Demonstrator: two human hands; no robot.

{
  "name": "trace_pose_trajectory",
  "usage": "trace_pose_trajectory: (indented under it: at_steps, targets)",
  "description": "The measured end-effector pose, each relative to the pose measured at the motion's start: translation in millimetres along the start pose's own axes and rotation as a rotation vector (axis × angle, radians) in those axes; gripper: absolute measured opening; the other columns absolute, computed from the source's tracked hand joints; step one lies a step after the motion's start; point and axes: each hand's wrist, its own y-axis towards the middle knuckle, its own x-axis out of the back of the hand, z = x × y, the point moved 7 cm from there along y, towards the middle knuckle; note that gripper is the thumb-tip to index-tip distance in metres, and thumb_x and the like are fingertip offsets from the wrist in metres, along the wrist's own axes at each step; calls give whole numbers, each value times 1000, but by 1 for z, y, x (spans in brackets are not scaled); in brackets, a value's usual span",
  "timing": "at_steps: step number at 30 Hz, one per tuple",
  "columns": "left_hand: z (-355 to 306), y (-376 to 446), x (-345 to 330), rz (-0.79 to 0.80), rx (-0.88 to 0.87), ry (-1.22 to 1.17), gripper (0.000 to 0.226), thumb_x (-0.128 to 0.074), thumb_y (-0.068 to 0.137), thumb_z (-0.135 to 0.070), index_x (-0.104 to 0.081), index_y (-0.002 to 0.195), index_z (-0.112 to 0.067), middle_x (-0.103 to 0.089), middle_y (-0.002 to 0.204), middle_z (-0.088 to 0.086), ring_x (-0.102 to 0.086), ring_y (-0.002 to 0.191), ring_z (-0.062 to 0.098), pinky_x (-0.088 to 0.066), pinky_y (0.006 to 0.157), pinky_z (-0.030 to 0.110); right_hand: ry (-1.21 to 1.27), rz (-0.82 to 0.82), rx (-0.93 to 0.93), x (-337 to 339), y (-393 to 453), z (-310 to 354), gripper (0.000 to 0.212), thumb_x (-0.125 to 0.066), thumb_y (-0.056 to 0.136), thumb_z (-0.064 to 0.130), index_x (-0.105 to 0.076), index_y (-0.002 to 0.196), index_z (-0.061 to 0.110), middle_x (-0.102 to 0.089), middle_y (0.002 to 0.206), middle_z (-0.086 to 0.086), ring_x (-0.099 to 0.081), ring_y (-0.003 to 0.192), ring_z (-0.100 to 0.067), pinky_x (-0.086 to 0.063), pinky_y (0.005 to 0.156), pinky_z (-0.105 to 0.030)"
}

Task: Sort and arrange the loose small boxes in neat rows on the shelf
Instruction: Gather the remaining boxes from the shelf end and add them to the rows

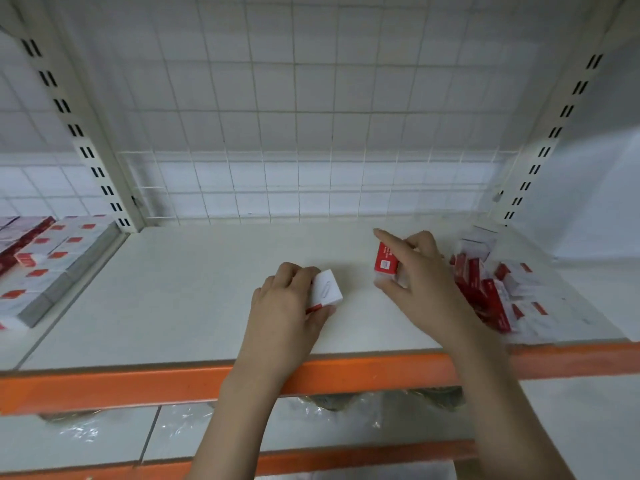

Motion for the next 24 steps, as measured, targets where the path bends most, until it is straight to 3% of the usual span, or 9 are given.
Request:
trace_pose_trajectory:
  at_steps: [2,4,6,8,11,15,20,24]
  targets:
    - [9,-6,9,-29,49,-72,41,-74,76,-23,-58,113,-14,-52,106,1,-59,85,26,-50,73,37,12,53,33,-15,-8,13,73,-56,91,21,-10,143,44,-25,108,10,-40,91,10,-30,80,1]
    - [19,-12,20,-69,91,-110,41,-74,75,-21,-57,112,-15,-48,105,-3,-58,83,18,-46,71,27,61,69,34,-27,-12,23,78,-56,91,24,-2,145,40,-28,110,13,-41,86,5,-33,78,0]
    - [30,-18,32,-104,111,-130,40,-76,73,-18,-58,109,-15,-44,102,-7,-52,78,10,-42,68,19,126,42,10,-35,-11,30,74,-60,88,23,-15,146,31,-36,116,14,-37,91,9,-27,77,8]
    - [43,-24,45,-125,115,-133,40,-77,72,-16,-59,108,-15,-43,101,-7,-50,78,7,-42,66,15,118,0,20,-40,-7,40,61,-66,84,22,-36,136,26,-45,117,12,-41,102,2,-25,76,9]
    - [65,-32,69,-164,121,-116,42,-77,71,-13,-59,109,-13,-44,101,-7,-48,78,6,-40,67,11,17,-58,127,-50,2,66,53,-72,76,13,-55,125,21,-44,105,14,-43,104,-8,-22,82,6]
    - [95,-35,107,-219,121,-123,44,-77,71,-10,-59,111,-13,-46,103,-5,-44,81,-3,-41,72,8,14,-76,198,-65,10,104,60,-72,76,12,-53,129,31,-39,102,11,-36,100,-7,-27,89,-9]
    - [135,-34,154,-248,101,-127,46,-78,71,-9,-59,113,-13,-46,103,-5,-45,84,-5,-39,75,4,238,-58,170,-86,26,153,68,-73,76,9,-43,135,26,-43,103,13,-46,98,10,-34,77,2]
    - [172,-38,187,-248,78,-119,47,-78,70,-9,-59,113,-12,-46,101,-5,-43,87,-10,-34,74,-1,224,-85,195,-108,37,195,54,-74,75,9,-54,123,23,-44,107,12,-44,97,16,-35,76,1]
